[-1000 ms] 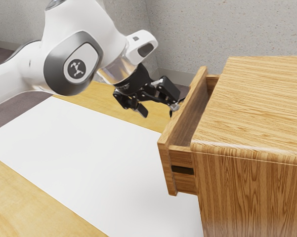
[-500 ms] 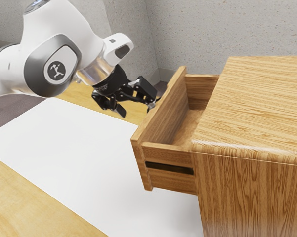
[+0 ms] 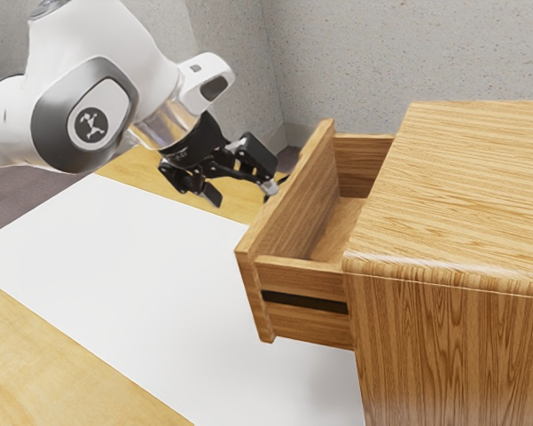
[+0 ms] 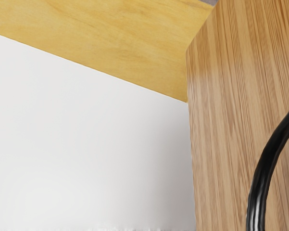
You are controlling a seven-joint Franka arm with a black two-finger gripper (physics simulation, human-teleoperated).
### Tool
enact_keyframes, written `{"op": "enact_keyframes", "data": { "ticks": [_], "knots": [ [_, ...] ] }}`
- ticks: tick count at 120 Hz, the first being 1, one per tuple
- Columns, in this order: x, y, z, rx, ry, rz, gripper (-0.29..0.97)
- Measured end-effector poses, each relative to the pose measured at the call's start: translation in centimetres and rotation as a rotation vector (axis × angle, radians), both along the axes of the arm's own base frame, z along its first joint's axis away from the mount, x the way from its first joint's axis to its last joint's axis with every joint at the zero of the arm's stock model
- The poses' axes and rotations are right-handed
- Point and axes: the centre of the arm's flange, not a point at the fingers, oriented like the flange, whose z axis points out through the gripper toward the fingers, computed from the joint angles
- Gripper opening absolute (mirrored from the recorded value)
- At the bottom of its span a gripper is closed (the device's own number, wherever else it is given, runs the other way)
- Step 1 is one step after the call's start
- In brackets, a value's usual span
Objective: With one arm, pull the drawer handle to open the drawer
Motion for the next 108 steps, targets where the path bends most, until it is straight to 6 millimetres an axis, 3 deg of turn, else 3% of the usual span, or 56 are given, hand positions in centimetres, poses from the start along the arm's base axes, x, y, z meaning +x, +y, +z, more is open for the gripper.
{"op": "enact_keyframes", "data": {
  "ticks": [21, 52, 58, 74, 87, 97, 102, 108],
  "knots": [
    [-0.2, 0.5, 0.2, 0.010, -0.004, 0.008, 0.68],
    [-0.5, 3.6, -0.2, 0.011, 0.005, 0.059, 0.68],
    [-1.2, 4.1, 0.9, 0.011, -0.013, 0.067, 0.68],
    [-4.4, 4.8, 6.3, 0.010, -0.111, 0.081, 0.68],
    [-5.4, 2.0, 11.1, 0.024, -0.173, 0.026, 0.68],
    [-3.1, -1.8, 14.2, 0.087, -0.165, -0.074, 0.68],
    [-1.6, -3.7, 14.0, 0.126, -0.117, -0.127, 0.68],
    [-0.8, -4.4, 13.1, 0.160, -0.050, -0.160, 0.68]
  ]
}}
